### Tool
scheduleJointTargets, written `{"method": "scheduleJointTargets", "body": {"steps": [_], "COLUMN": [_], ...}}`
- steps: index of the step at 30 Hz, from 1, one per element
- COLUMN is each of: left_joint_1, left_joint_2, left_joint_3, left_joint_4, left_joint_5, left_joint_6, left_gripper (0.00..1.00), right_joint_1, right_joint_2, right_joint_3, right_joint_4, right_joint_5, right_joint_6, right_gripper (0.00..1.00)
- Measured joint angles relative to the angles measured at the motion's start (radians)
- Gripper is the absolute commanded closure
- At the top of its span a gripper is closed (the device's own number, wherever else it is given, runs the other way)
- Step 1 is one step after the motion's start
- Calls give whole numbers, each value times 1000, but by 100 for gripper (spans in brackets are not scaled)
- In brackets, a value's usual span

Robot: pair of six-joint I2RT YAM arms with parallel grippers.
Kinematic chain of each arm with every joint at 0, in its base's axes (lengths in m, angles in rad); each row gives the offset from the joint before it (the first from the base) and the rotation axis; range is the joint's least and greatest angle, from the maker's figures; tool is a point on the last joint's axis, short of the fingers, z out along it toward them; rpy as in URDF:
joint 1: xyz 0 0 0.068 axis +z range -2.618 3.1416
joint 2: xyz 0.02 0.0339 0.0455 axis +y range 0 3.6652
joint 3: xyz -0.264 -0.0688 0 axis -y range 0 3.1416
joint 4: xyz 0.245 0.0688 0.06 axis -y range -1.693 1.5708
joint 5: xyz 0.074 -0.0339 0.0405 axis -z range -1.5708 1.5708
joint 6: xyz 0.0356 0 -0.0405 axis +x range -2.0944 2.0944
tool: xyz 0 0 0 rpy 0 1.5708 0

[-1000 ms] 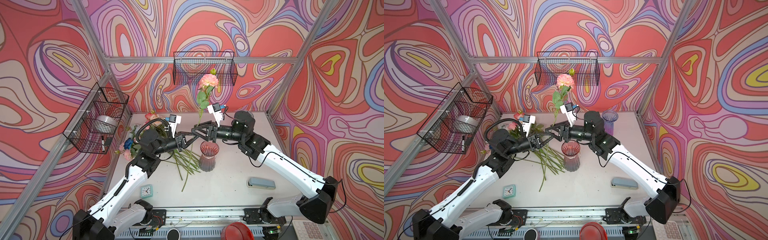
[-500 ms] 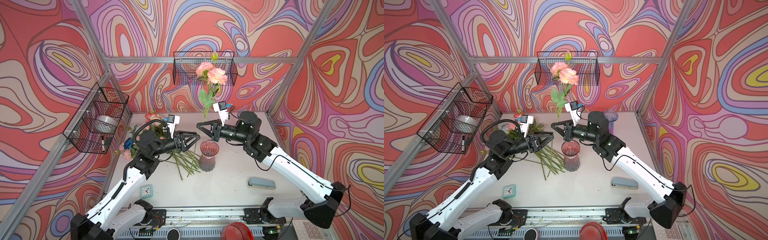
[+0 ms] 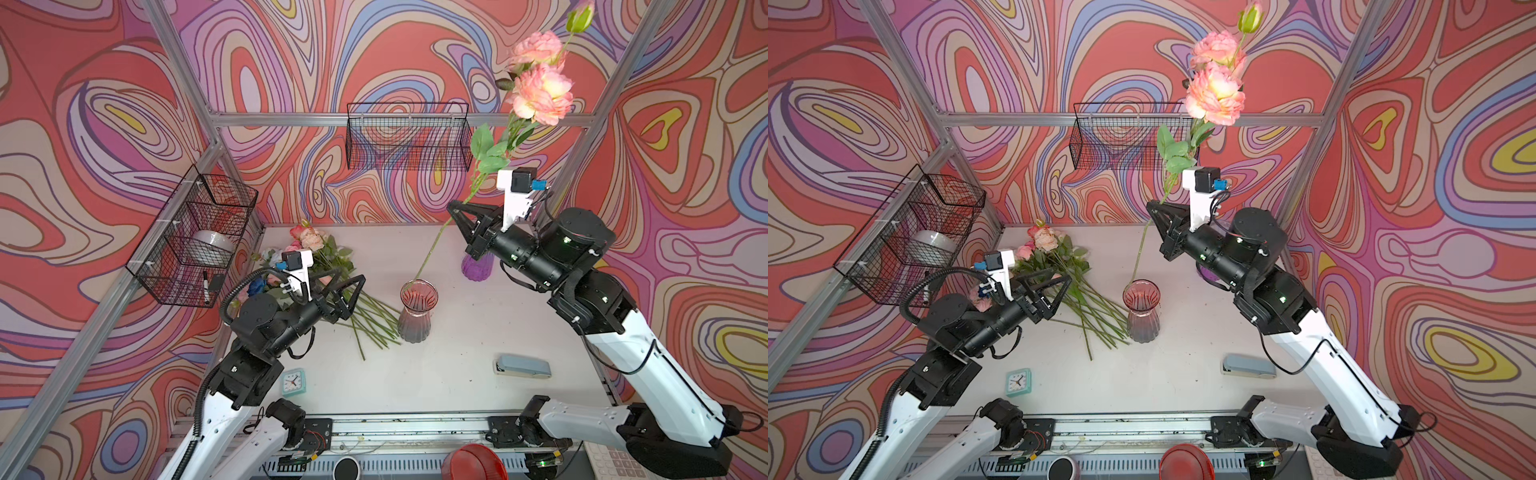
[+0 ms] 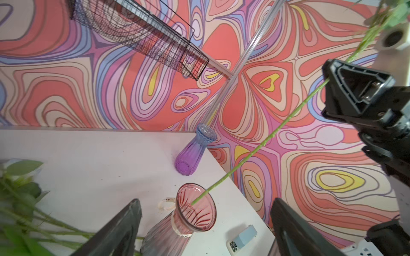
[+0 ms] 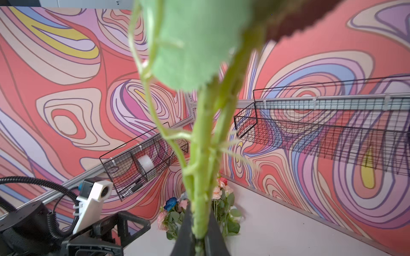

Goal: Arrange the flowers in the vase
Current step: 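Lower the pink rose stem into the pink-grey vase with the right gripper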

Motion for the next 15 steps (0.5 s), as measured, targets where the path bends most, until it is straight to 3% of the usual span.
{"method": "scheduleJointTargets", "body": {"steps": [7,15], "left_joint_1": [0,0], "left_joint_2": [-36,-45], "left_joint_3": [-35,-55], "left_joint_4": [-94,-139], "left_joint_5": [-90,-147], "left_joint_6": [20,22], "left_gripper": [0,0], "right_joint_1": [0,0], "right_joint_2": [56,86], "right_joint_3": [27,-150], "right_joint_4": [-36,-17], "right_joint_5": [57,76], "right_joint_6": [-44,-27], "right_gripper": [100,100]}}
